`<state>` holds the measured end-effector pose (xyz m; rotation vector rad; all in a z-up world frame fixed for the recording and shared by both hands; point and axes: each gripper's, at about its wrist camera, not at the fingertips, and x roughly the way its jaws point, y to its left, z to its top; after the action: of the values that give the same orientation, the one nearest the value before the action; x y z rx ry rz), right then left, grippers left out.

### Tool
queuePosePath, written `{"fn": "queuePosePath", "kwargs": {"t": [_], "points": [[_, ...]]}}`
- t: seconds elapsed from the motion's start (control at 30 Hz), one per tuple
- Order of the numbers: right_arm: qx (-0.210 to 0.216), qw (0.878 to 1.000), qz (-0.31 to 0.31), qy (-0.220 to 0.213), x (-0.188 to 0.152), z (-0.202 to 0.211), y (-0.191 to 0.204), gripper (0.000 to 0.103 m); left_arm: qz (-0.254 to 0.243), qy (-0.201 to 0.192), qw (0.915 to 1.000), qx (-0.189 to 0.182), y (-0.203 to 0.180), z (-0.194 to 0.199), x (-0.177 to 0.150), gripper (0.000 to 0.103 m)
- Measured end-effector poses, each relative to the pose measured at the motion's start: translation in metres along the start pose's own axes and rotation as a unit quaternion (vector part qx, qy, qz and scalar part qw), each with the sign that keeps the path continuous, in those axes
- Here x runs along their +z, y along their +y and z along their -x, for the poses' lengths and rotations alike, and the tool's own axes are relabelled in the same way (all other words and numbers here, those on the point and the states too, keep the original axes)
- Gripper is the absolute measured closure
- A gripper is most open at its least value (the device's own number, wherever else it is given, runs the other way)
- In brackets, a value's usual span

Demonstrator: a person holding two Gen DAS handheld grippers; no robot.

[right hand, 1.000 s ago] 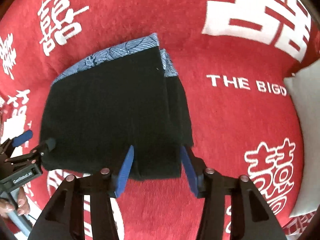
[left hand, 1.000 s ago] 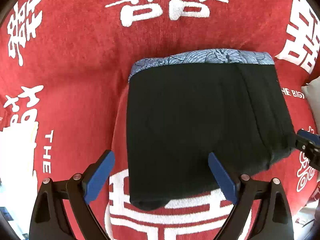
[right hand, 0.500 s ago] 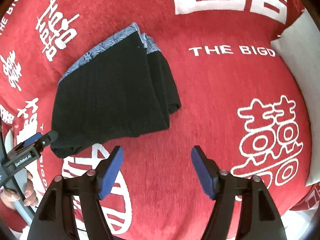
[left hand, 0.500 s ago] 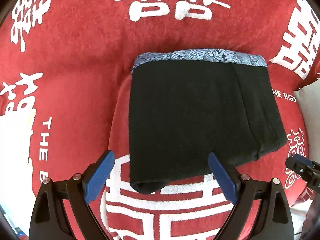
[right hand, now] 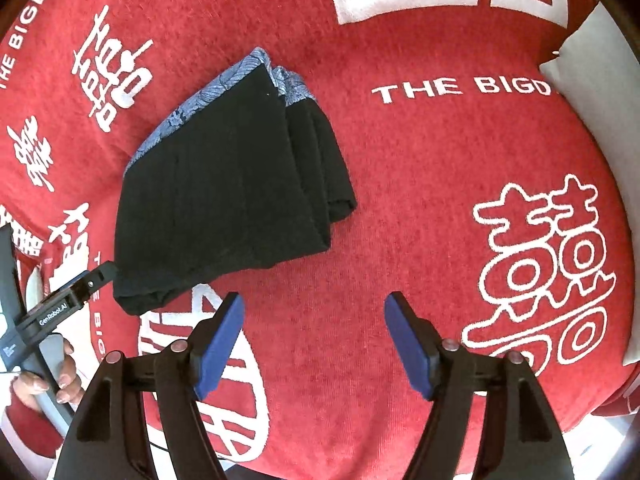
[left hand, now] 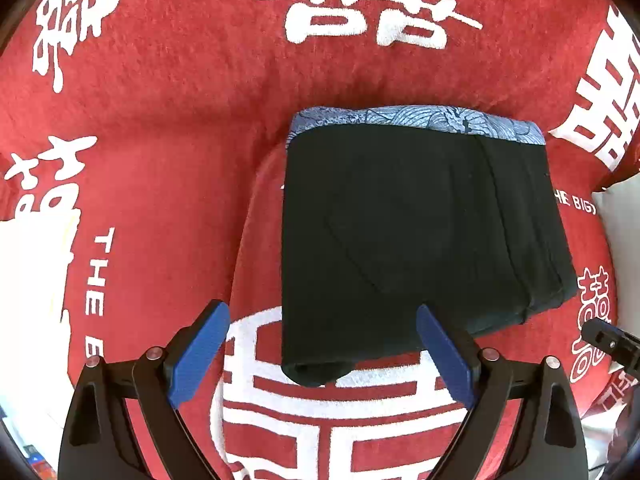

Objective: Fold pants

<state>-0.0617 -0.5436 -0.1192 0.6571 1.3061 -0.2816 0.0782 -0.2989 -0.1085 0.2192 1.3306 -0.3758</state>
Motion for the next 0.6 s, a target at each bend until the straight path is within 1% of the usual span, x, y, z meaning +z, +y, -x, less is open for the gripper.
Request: {"fn": "queuePosePath", "kwargs": {"t": [0.13, 0.37, 0.6], "points": [[0.002, 1.000, -0.011, 0.007, 0.003, -0.002, -0.002, 0.027, 0.004, 0.000, 1.0000, 0.000, 0.003, 0.001, 0.002, 0.008], [-0.005, 1.000, -0.001, 0.009, 0.009, -0.001, 0.001, 0.027, 0.013, 0.002, 0.9999, -0.003, 0.011, -0.002, 0.006, 0.008], [-0.028, 1.000, 0.009, 0.007, 0.018, 0.000, 0.001, 0.027, 0.024, 0.002, 0.9997, -0.003, 0.020, -0.003, 0.011, 0.008]]}}
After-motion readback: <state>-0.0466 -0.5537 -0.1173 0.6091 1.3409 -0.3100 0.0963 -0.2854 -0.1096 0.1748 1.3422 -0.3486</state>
